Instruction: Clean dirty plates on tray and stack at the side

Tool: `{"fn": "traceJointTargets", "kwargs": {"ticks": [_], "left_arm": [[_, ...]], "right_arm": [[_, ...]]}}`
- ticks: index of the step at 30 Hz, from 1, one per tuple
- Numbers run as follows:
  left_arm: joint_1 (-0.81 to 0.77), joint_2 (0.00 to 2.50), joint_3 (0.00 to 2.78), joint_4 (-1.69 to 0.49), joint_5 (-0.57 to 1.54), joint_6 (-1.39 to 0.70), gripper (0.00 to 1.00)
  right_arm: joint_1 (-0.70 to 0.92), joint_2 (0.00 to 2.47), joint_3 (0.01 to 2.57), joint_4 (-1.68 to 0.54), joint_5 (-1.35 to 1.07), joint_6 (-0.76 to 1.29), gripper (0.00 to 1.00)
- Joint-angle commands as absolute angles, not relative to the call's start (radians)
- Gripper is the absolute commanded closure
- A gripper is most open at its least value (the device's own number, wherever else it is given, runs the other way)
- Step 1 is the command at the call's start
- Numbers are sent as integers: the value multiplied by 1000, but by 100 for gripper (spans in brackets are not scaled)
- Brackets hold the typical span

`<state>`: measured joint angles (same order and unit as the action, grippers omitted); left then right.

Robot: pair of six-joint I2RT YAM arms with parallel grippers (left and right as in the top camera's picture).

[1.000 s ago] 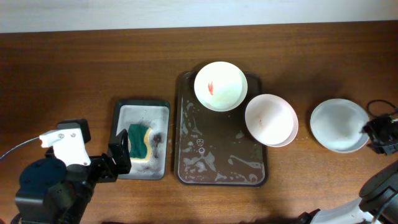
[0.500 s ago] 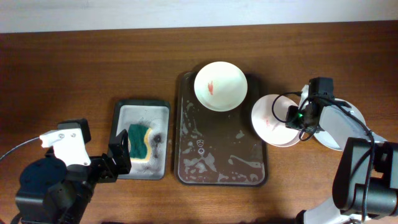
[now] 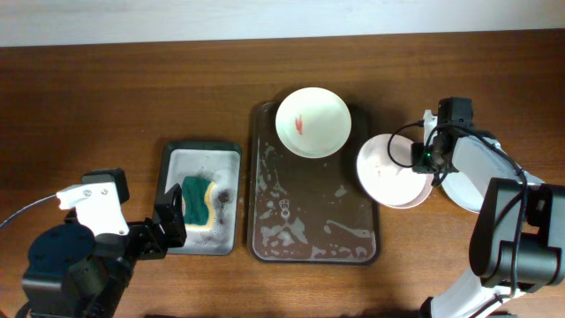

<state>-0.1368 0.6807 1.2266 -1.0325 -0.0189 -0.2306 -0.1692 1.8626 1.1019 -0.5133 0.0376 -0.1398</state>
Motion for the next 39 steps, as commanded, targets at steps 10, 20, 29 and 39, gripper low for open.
{"fn": "traceJointTargets", "kwargs": {"ticks": [10,20,29,39], "left_arm": [[-134,682,1229,-1030,-22,-229,1],[-134,1101,1229,-1188,135,-180,1],[-134,1163,1229,-1164,41,-155,1],[-134,1562,1201,-1102,-5,-223,16]], "right_arm": [[17,1639,1156,-998,-239,13,96],[269,1412,1198,-996,-232,195,68],[268,1436,838,-731,-208,226,57],[267,1649,839,-572,-114,360,96]]}}
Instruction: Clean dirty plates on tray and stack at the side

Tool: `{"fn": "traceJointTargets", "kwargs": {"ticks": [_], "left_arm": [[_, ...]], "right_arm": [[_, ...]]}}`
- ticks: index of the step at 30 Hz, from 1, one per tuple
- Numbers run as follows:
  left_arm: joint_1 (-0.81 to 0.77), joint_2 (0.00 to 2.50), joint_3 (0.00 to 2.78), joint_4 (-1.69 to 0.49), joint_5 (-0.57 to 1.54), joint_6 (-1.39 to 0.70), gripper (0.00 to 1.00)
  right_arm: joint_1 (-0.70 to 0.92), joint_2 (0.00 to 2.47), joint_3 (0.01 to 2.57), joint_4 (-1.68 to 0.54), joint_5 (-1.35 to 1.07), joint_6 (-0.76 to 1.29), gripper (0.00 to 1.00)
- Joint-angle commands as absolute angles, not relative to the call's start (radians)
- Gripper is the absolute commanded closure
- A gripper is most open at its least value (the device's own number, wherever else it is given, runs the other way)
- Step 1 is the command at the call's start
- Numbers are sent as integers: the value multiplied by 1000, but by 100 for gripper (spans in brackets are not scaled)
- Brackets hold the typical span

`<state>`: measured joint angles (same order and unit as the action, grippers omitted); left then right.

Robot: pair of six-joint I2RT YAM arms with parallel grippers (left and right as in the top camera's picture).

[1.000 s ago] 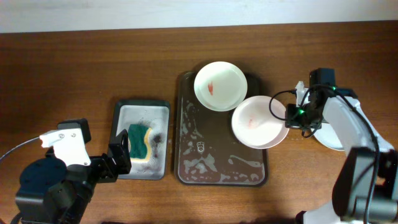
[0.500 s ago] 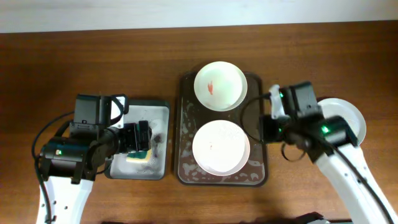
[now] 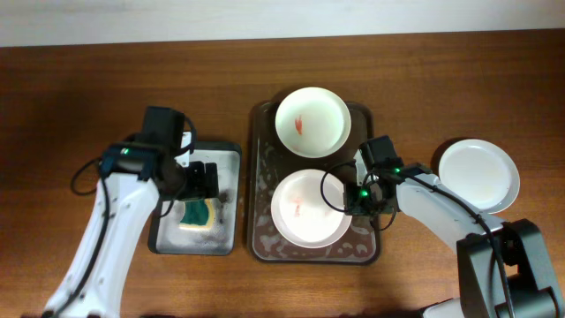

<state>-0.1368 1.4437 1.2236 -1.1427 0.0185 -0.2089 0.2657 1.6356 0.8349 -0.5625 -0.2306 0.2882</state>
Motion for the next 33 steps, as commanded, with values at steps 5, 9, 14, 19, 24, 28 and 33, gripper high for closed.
{"fn": "traceJointTargets", "kwargs": {"ticks": [5,9,14,19,24,28,33], "left_arm": [[-123,1823,1192,-1013,-90,-223,29],[-56,1940,1124,-886,29,-222,88],[-58,1887,1235,-969,102,-166,100],[-195,1671,1385,-1016,348,-135,100],[-525,1804,1367,-732,360,-331,100],[-672,2032,1367,-556,421,-466,100],[-699,2173,1367,-617,429,-530,100]], "right_arm": [[267,1648,855,-604,-93,383,96],[267,1648,855,-615,-93,383,96],[267,1648,855,-621,-96,383,96],[267,1648,855,-620,-97,383,96],[267,1648,855,-622,-105,375,96],[267,1648,855,-624,-123,375,96],[267,1648,855,-625,-123,375,96]]}}
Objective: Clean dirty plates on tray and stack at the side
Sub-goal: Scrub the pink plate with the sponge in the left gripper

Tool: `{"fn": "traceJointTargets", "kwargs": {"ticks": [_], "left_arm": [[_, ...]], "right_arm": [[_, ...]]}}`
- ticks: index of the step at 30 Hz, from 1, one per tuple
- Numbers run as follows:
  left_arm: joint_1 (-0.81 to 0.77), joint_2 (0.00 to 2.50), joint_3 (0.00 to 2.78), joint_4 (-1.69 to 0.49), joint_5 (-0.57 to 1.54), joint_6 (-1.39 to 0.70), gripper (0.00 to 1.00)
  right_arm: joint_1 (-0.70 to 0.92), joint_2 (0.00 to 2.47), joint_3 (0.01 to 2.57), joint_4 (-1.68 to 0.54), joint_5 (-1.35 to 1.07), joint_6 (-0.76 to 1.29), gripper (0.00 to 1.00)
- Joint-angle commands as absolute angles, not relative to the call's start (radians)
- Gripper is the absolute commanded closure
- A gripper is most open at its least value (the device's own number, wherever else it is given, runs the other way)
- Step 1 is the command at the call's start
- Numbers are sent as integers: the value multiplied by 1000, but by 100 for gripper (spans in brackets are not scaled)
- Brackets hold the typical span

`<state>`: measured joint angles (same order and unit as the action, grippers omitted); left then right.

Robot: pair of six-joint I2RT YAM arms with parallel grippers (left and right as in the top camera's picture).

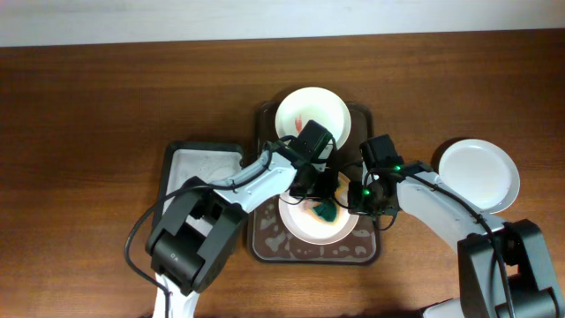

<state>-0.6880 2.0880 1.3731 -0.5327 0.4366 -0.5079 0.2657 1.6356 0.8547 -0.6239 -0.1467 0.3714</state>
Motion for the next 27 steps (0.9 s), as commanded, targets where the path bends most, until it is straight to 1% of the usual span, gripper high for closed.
{"fn": "traceJointTargets", "kwargs": {"ticks": [1,2,5,6,8,10,12,14,17,19,21,22,23,25,27], "left_arm": [[-686,2173,1368,-723,300,-530,100],[-649,2172,1373,-833,163,-530,100],[-530,2165,1442,-998,-44,-513,100],[-513,2165,1462,-1019,-76,-483,100],[-506,2165,1478,-1015,-57,-469,100],[-529,2165,1473,-922,175,-469,100],[-597,2167,1473,-758,479,-469,100],[-653,2167,1473,-687,629,-469,100],[-717,2167,1473,-643,664,-480,100],[-722,2167,1473,-654,669,-489,100],[-703,2167,1473,-697,583,-487,100],[-662,2167,1473,-783,405,-472,100],[-636,2167,1473,-818,342,-460,100],[-527,2159,1479,-913,168,-412,100],[-479,2120,1488,-929,105,-387,100]], "right_arm": [[267,1648,855,-625,-123,375,96],[267,1648,855,-625,-123,375,96],[267,1648,855,-625,-123,376,96],[267,1648,855,-625,-123,376,96],[267,1648,855,-624,-123,376,96],[267,1648,855,-624,-123,376,96],[267,1648,855,-623,-123,376,96],[267,1648,855,-622,-123,376,96],[267,1648,855,-612,-123,400,96],[267,1648,855,-613,-123,402,96],[267,1648,855,-613,-123,402,96],[267,1648,855,-613,-123,402,96],[267,1648,855,-613,-123,402,96],[267,1648,855,-613,-123,402,96],[267,1648,855,-613,-123,402,96]]}}
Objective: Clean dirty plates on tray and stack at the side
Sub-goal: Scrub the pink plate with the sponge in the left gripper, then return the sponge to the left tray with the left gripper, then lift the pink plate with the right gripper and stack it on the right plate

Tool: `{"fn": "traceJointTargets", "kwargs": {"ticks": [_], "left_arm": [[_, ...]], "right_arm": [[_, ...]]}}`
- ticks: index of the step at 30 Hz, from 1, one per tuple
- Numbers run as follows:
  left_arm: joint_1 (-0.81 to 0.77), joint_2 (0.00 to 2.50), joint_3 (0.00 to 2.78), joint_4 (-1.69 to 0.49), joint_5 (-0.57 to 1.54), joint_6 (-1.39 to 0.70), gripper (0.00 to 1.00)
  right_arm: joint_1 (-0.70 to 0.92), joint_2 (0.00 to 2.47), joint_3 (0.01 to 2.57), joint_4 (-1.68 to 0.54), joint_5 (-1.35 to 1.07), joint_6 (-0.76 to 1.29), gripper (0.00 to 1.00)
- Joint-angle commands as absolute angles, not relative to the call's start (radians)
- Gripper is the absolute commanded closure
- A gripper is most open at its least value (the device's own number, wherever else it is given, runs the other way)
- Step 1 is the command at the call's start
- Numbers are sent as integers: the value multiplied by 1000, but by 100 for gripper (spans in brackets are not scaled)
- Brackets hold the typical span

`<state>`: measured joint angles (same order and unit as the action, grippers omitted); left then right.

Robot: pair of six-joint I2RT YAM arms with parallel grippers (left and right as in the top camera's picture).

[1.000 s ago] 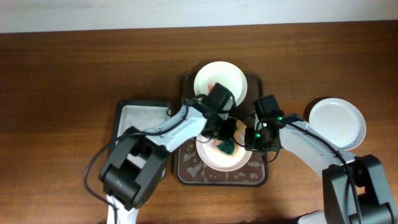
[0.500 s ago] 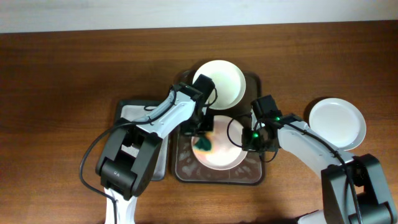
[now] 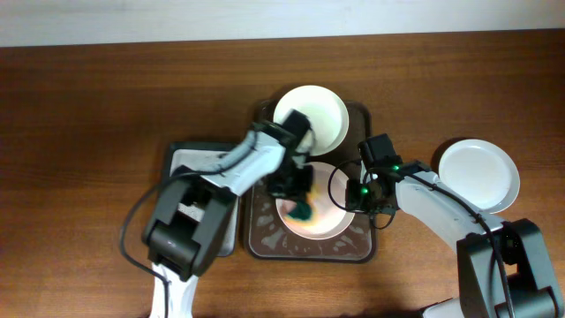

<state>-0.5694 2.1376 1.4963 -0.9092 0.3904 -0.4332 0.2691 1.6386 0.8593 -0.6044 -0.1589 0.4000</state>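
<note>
On the dark tray (image 3: 353,243) lie two white plates. The back plate (image 3: 322,113) is partly under my left arm. The front plate (image 3: 328,216) has the green sponge (image 3: 300,213) pressed on its left half, and my left gripper (image 3: 297,200) is shut on that sponge from above. My right gripper (image 3: 357,196) is shut on the front plate's right rim. A third white plate (image 3: 478,175), without marks, rests on the table to the right.
The grey sponge tray (image 3: 185,163) sits left of the dark tray, largely covered by my left arm. Wooden table surrounds everything, and a pale wall edge runs along the back.
The sponge and my left gripper have moved from the middle of the front plate to its left half. My right gripper still holds the plate's right rim.
First my right gripper held a stained plate at the tray's right edge while the sponge lay in its tray. Then that plate lay on the tray's front and my left gripper was at the sponge. Later the sponge was on the plate's middle, now on its left half.
</note>
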Motion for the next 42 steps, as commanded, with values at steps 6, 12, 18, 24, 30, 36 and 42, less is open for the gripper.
{"fn": "traceJointTargets", "kwargs": {"ticks": [6,12,18,24,30,36,42], "left_arm": [[-470,1851,1510,-934,80,-339,100],[-304,1530,1494,-1132,-76,-252,100],[-77,1530,1129,-891,121,-184,46],[-78,1405,1238,-941,256,-162,14],[-78,1336,1238,-970,255,-162,1],[-78,1336,1238,-970,255,-162,1],[-78,1336,1238,-970,255,-162,1]], "right_arm": [[267,1648,855,-614,-123,402,96],[267,1648,855,-613,-123,398,96],[268,1584,862,-629,-123,292,96],[273,1307,947,-721,60,187,96],[615,1165,950,-733,608,108,96],[969,1164,950,-733,1094,47,96],[1126,1164,950,-719,1321,-68,96]]}}
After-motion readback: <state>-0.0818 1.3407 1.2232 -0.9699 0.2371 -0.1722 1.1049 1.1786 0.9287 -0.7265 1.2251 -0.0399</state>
